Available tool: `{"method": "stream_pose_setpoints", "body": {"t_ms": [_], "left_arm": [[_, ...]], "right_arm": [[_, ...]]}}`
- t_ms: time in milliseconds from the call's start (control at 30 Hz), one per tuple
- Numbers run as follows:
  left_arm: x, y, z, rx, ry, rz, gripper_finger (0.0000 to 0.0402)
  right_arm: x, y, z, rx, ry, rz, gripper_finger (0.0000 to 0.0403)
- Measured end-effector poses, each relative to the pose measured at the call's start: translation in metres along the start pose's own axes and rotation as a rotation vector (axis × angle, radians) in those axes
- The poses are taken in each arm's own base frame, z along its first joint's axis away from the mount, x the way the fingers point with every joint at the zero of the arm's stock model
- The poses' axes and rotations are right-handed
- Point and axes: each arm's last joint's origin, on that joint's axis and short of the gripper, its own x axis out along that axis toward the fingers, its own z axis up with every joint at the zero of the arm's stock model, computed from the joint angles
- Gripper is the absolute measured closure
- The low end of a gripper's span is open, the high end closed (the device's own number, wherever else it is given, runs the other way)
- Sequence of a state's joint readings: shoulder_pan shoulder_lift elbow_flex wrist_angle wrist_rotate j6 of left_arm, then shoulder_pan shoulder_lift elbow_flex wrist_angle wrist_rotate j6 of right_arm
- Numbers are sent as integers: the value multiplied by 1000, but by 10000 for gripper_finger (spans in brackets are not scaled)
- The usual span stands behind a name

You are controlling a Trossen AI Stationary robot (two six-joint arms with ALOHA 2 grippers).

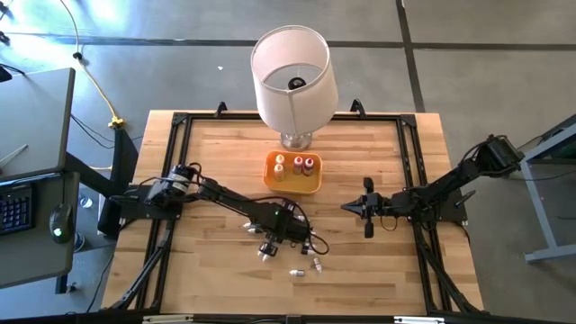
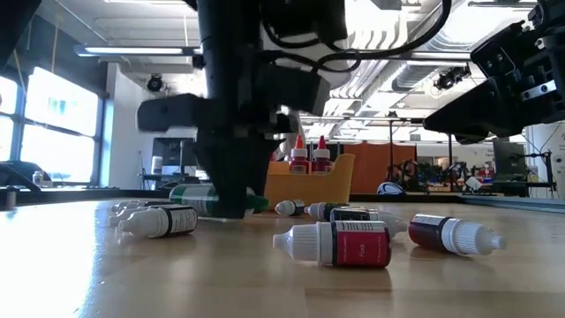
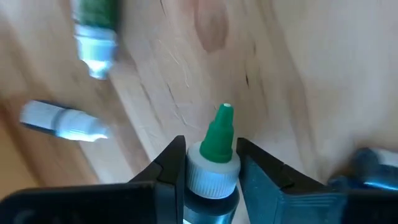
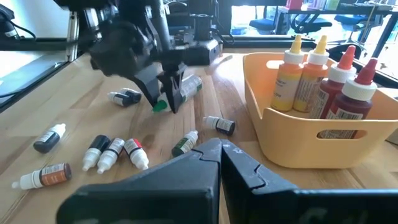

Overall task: Pick & Place food coloring
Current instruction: Put the green food coloring bottle into the yellow bin

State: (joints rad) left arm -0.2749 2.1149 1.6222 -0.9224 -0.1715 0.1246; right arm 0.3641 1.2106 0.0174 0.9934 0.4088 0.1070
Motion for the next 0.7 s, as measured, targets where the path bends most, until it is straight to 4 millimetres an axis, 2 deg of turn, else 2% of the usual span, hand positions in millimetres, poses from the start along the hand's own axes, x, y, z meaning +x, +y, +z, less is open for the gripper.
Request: {"method": "stream_pose_setpoints", "body": {"t_ms": [133, 233, 400, 500, 600, 633, 700], "left_arm": [[-32, 7, 12, -10, -83, 24, 295], [-64, 15, 17, 0, -142, 79, 295], [-141, 35, 10, -63, -251, 250, 295], [-198, 46, -7, -168, -343, 386, 295], [-253, 53, -36, -303, -497, 448, 296], [-267, 54, -47, -347, -547, 445, 296], [-281, 54, -66, -410, -620, 439, 296]], "right_arm": [[0, 0, 0, 0, -1, 0, 403], [0, 0, 1, 7, -5, 1, 402], [0, 1, 2, 17, -10, 22, 402], [0, 1, 3, 23, -21, 35, 403], [0, 2, 4, 20, -27, 43, 403], [0, 2, 4, 19, -26, 42, 403], [0, 2, 4, 20, -28, 43, 403]]}}
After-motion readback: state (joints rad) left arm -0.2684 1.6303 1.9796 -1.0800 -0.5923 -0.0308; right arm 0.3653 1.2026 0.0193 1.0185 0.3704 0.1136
